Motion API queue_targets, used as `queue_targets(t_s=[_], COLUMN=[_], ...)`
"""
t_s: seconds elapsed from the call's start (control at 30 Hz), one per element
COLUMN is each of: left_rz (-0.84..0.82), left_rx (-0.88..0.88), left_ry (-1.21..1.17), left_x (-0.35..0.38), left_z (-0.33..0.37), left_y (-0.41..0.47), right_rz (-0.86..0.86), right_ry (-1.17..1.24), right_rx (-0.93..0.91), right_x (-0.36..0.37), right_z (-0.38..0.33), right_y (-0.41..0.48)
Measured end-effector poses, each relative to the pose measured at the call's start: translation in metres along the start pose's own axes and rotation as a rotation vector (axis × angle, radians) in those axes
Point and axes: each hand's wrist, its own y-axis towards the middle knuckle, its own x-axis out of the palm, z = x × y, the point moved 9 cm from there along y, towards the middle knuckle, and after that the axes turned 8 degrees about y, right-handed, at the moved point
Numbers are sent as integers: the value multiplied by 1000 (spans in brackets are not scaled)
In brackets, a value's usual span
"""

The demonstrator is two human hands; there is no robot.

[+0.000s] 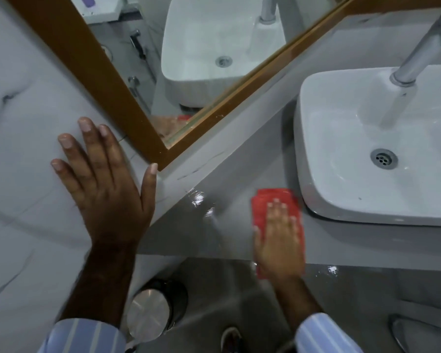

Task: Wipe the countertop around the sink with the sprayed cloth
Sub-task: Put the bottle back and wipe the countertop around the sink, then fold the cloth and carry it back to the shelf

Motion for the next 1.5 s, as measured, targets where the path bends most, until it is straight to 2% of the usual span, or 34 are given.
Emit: queue_targets(t_s=[0.1,0.17,0.2,0.27,0.37,0.43,0.5,0.57,0.7,0.8,0.87,0.93,0.97,1.0,1.07,1.13,1.2,1.3,1.37,1.5], left_rz=[-13,-8,-3,3,-7,-24,-41,-53,-70,-77,-85,-96,-150,-252,-563,-856,-1001,-1101,-1141,-1233], left_rx=[7,14,17,15,12,11,9,11,-5,-40,-60,-14,25,60,71,36,33,67,18,-111], left_ry=[-13,-18,-19,-23,-9,-1,-21,-40,-72,-121,-283,-516,-619,-703,-823,-853,-816,-647,-641,-672], left_x=[0,0,1,2,5,8,7,7,5,6,1,-5,-5,0,18,38,53,63,64,61], left_z=[1,1,1,0,1,0,-1,-2,-2,-1,9,35,55,78,128,172,205,235,243,241], left_y=[-1,-2,-2,-2,-3,-3,-3,-3,-4,-10,-27,-58,-74,-90,-118,-135,-138,-138,-140,-157], right_rz=[45,84,78,-35,-267,-349,-355,-334,-297,-365,-398,-346,-244,-92,189,206,75,-77,-130,-174], right_ry=[-59,-21,9,81,80,-21,-28,-23,-98,-111,-56,120,234,334,471,655,984,1429,1526,1511], right_rx=[231,361,370,222,-252,-547,-690,-703,-588,-561,-537,-343,-181,-8,346,710,1004,1157,1187,1189], right_x=[-14,-8,-1,24,64,68,54,35,-5,-17,-23,-40,-54,-71,-95,-86,-57,-33,-29,-32], right_z=[45,24,3,-58,-146,-165,-143,-93,12,26,24,38,56,78,127,158,160,139,140,155], right_y=[-4,0,7,25,28,16,6,2,3,7,4,0,-5,-16,-54,-88,-104,-102,-102,-114])
